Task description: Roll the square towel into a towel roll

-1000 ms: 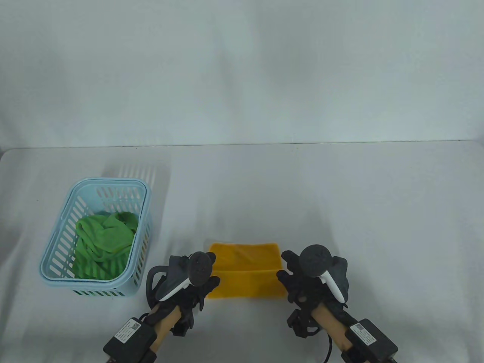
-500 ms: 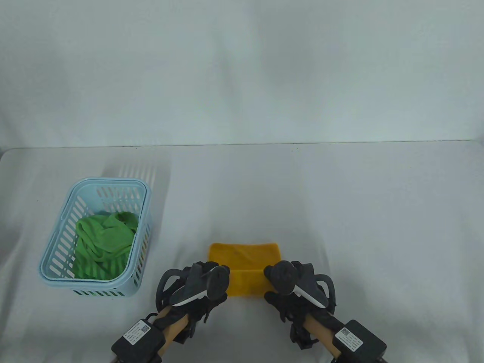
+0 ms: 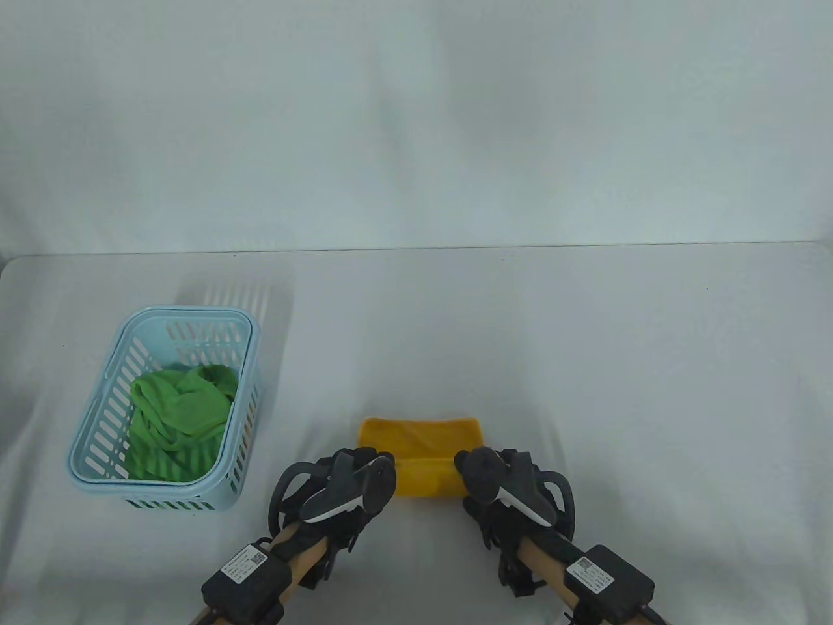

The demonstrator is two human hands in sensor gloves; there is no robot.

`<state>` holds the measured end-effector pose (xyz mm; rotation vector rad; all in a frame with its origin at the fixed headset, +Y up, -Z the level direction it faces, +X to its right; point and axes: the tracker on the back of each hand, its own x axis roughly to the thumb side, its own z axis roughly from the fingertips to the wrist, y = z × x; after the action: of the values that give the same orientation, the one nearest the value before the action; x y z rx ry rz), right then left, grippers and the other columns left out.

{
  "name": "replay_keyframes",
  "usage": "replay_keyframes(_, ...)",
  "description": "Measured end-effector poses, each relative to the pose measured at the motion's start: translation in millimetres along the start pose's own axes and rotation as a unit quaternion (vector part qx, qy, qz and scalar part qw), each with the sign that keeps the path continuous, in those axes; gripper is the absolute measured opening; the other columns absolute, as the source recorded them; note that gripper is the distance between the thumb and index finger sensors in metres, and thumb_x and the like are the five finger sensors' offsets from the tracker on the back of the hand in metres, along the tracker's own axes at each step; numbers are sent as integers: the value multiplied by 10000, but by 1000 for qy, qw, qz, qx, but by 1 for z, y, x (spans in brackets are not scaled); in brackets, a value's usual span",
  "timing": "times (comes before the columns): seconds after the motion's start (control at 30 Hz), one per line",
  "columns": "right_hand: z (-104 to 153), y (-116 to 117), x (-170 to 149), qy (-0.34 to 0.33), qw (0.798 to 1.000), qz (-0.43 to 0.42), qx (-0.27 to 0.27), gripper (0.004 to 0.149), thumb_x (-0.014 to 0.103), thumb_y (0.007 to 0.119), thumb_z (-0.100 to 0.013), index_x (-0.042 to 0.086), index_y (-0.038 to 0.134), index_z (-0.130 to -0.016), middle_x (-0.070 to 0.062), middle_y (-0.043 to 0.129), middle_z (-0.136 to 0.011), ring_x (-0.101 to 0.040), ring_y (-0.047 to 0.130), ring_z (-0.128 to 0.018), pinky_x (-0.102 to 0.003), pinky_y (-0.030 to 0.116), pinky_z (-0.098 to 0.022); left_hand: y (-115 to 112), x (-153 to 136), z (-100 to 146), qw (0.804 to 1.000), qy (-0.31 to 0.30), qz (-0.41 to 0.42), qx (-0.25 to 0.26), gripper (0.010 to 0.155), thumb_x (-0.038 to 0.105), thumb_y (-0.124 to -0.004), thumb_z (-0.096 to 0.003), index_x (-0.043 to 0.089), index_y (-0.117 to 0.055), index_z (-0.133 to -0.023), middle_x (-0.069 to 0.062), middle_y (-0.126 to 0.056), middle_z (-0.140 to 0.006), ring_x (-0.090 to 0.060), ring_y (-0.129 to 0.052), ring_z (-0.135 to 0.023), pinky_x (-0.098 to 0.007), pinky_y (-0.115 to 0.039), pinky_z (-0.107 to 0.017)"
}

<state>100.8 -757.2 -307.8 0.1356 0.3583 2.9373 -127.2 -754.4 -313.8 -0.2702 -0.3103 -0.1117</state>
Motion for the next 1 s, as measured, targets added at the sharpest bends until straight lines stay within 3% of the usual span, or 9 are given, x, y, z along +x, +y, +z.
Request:
replay_keyframes(0.2,-1,-10,-9,9,997,-71,4,628,464,753,-353,398,542,-941,97,654,-994,-301,643,-957,-541,591,-675,8,-12,2,996,-3,86,-14,707,489,-752,-378,372,-519,-1035,86,-615,-1074,-193,-750,-975,-469,-664,-736)
replay_keyframes(0.43,-2,-15,-25,42,980,-189,34,640,493,771,-332,348,597,-930,43,800,-895,-287,766,-870,-538,651,-634,10,-29,3,977,18,210,-40,697,511,-759,-368,318,-606,-1020,52,-769,-997,-222,-885,-869,-481,-731,-679)
replay_keyframes(0.7,-2,-14,-26,47,978,-188,71,610,528,770,-323,317,693,-890,23,935,-703,-260,894,-683,-524,706,-583,9,-32,4,974,37,215,-57,688,543,-771,-347,269,-716,-976,52,-968,-789,-197,-1044,-634,-472,-804,-601)
replay_keyframes(1.0,-8,-12,-36,83,976,-200,36,646,522,758,-330,353,597,-932,35,724,-920,-280,718,-830,-531,609,-651,11,-44,2,979,88,186,2,711,555,-743,-359,300,-635,-1014,55,-844,-931,-212,-949,-788,-488,-746,-658)
